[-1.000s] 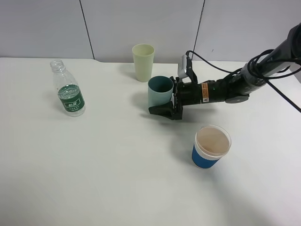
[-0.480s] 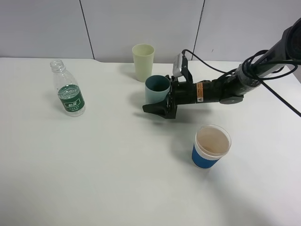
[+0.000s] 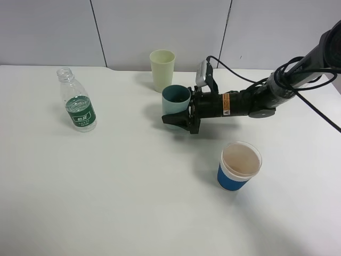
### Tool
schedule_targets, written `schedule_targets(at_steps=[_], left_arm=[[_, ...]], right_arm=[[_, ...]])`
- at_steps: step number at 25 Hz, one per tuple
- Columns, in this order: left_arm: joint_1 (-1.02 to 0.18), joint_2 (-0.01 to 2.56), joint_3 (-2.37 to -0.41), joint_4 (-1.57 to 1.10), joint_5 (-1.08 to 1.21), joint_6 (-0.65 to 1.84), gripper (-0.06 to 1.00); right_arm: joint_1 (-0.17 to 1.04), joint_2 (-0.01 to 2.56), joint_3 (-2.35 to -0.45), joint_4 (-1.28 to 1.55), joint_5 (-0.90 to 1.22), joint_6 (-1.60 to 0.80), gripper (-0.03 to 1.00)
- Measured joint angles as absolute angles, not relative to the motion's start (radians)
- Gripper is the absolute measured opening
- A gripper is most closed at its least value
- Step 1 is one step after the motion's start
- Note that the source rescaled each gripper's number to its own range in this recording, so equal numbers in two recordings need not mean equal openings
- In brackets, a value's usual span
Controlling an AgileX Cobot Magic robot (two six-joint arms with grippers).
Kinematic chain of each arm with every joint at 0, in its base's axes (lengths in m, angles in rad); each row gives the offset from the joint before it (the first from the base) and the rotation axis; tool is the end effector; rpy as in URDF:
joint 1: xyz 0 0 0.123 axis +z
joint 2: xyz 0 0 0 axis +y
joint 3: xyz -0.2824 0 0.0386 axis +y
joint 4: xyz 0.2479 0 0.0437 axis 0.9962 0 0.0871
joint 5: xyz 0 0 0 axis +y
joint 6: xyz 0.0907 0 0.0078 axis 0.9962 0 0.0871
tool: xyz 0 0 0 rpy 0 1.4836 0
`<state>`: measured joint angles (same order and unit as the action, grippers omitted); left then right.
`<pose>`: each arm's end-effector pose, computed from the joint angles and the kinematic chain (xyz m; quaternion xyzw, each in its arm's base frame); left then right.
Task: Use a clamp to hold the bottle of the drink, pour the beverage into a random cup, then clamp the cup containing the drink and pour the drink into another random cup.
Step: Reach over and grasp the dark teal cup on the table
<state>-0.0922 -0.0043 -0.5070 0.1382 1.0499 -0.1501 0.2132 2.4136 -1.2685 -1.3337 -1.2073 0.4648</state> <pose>-0.0053 0.0114 0.2806 -0.0271 0.8450 0.0045 0.5341 0.3852 0.1680 0.0559 -0.5127 0.5815 0.3965 0.4917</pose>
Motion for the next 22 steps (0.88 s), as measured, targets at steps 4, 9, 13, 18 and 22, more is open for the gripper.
schedule_targets(at_steps=[4,9,13,18,22], left_arm=[[-0.092,-0.004,-0.507,0.138,1.05,-0.15,1.0],[-0.092,-0.004,-0.507,0.138,1.05,-0.15,1.0],[-0.092,-0.004,-0.507,0.138,1.05,-0.15,1.0],[-0.092,-0.004,-0.507,0.138,1.05,-0.15,1.0],[-0.092,-0.004,-0.507,0.138,1.05,-0.15,1.0]], right_arm=[[0.213,2.414,-1.269,-1.34,-1.211,0.524,0.01],[0.213,2.414,-1.269,-1.34,-1.214,0.54,0.01],[0.213,2.414,-1.269,-1.34,-1.214,0.54,0.01],[0.213,2.387,-1.269,-1.364,-1.193,0.574,0.0],[0.213,2.318,-1.267,-1.405,-1.183,0.621,0.0]])
